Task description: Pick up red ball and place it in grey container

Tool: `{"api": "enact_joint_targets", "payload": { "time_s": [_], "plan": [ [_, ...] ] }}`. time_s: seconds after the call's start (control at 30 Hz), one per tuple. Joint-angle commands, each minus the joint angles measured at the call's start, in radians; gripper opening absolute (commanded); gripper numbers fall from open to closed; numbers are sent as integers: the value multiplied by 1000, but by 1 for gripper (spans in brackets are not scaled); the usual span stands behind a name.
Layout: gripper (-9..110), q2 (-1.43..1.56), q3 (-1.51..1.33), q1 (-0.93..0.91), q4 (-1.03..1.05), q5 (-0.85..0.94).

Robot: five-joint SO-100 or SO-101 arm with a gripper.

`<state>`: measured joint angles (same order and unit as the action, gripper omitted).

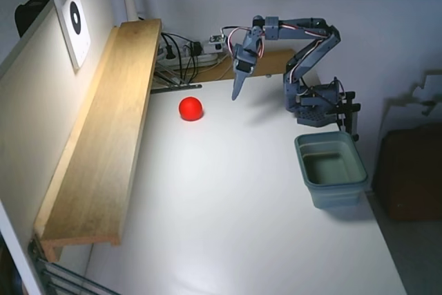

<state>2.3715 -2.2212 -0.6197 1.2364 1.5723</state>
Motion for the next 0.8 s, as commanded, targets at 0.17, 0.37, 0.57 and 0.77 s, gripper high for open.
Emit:
{"api": "enact_joint_targets", "payload": {
  "time_s": [0.17,0.37,0.57,0.77],
  "plan": [
    [38,-40,1,-17,-77,-2],
    [38,-271,91,-17,-220,-2],
    [38,-467,202,-17,-303,-2],
    [38,-445,181,-29,-303,-2]
  ]
}}
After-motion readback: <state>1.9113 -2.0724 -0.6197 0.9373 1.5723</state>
